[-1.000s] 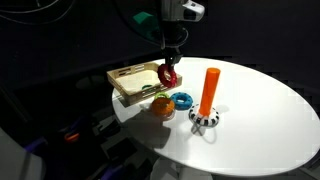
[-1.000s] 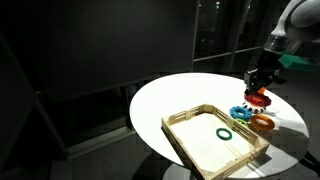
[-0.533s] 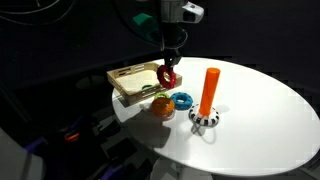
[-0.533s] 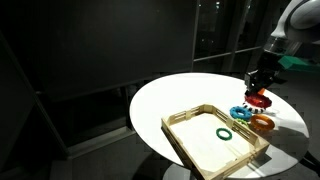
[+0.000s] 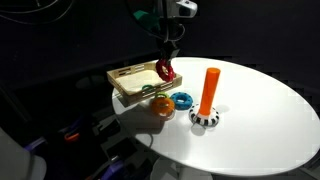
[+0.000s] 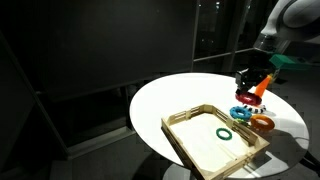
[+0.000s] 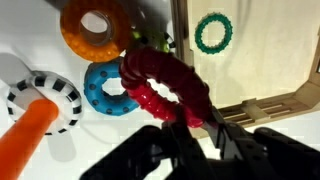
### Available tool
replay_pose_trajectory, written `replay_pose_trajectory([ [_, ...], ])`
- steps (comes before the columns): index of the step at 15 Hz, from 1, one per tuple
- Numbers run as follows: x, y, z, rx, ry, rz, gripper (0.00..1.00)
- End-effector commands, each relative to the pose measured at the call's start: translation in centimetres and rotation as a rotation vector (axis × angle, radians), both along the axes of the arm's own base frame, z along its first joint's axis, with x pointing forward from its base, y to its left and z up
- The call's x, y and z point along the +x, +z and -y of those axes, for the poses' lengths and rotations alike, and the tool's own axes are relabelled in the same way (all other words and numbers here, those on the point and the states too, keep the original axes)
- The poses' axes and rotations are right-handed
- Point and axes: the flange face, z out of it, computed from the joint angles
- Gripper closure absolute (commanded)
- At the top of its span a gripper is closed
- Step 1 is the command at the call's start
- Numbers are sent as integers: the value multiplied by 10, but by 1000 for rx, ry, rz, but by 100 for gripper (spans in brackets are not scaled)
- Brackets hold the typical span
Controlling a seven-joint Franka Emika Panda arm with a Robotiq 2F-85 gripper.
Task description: Pick up the red ring and put it on the tray
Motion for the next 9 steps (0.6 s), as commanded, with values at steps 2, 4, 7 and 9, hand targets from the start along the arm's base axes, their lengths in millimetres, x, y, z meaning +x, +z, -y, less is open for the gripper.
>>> replay_pose_trajectory([
  [2, 30, 7, -44, -15, 99, 25, 92],
  [4, 38, 6, -68, -14, 148, 35, 92],
  [7, 46, 2, -101, -13, 215, 37, 92],
  [9, 46, -6, -122, -15, 260, 28, 92],
])
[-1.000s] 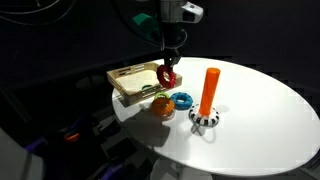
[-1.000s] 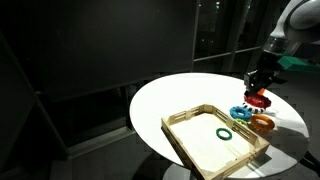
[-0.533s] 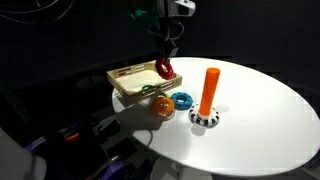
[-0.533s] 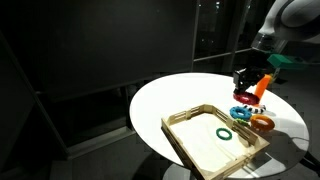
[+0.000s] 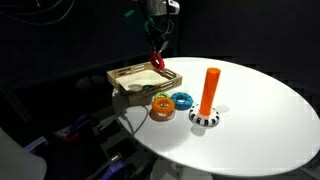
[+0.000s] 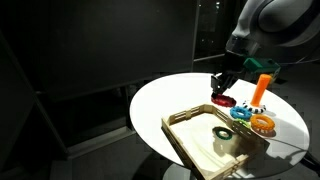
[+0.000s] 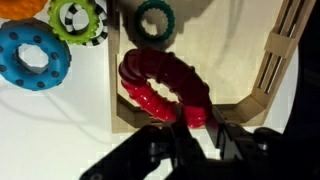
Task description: Pick up the red ring and put it on the tray
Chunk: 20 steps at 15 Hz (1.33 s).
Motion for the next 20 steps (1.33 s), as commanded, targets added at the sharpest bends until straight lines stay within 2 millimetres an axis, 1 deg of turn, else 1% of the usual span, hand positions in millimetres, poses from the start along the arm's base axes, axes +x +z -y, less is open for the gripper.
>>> replay_pose_trajectory([
  [1, 9, -11, -30, -18, 76, -11, 92],
  [3, 7, -25, -44, -59, 128, -12, 93],
  [6, 1, -43, -56, -145, 205, -8, 93],
  [9, -2, -61, -64, -185, 255, -17, 93],
  [12, -4, -72, -68, -196, 278, -35, 92],
  [13, -4, -74, -68, -196, 281, -41, 88],
  [14, -4, -76, -68, -194, 282, -46, 58],
  [15, -4, -78, -68, -194, 283, -50, 48],
  [18, -4, -79, -66, -194, 282, -59, 26],
  [20, -3, -73, -63, -179, 282, -60, 9],
])
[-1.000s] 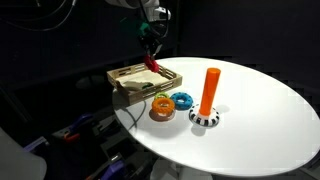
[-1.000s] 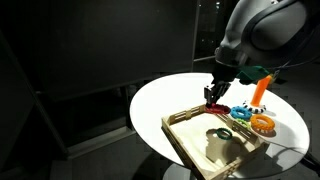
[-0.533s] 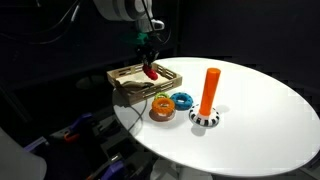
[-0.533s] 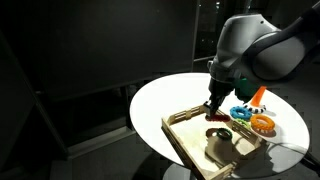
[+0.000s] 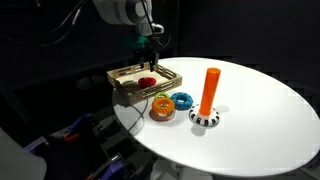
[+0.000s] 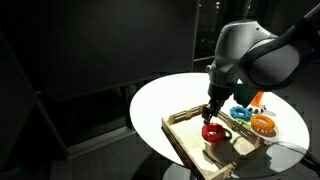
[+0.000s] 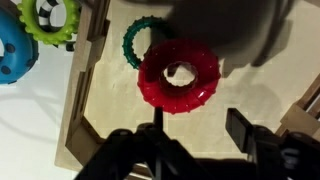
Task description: Pick up the red ring and put it on the tray
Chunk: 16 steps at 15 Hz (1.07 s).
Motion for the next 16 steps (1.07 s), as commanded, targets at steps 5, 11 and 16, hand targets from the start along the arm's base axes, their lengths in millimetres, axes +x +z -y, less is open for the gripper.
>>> replay_pose_trajectory([
  [5, 12, 32, 20, 29, -31, -40, 0],
  [11, 7, 74, 53, 13, -102, -109, 0],
  [16, -5, 111, 82, -32, -155, -173, 0],
])
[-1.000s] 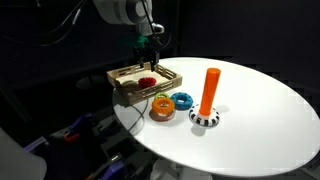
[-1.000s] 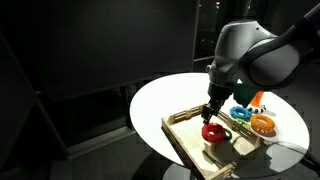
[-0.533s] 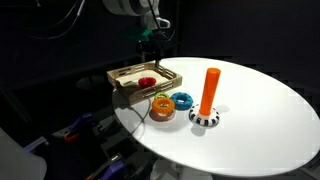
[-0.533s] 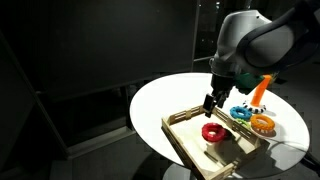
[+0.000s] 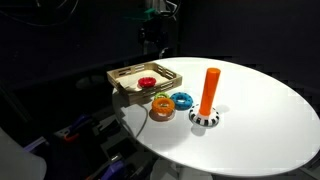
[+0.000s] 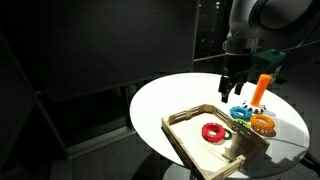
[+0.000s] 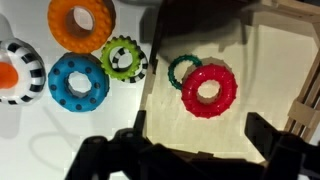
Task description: Pick up the red ring and put it on the tray
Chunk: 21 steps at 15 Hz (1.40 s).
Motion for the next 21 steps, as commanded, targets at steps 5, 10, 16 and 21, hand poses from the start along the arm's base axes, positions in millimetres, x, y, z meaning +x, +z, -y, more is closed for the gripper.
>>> replay_pose_trajectory([
  [5, -24, 68, 42, -46, -73, -38, 0],
  [10, -40, 114, 60, -63, -109, -6, 0],
  [16, -53, 149, 68, -66, -146, 50, 0],
  [21, -47, 145, 64, -47, -128, 43, 0],
])
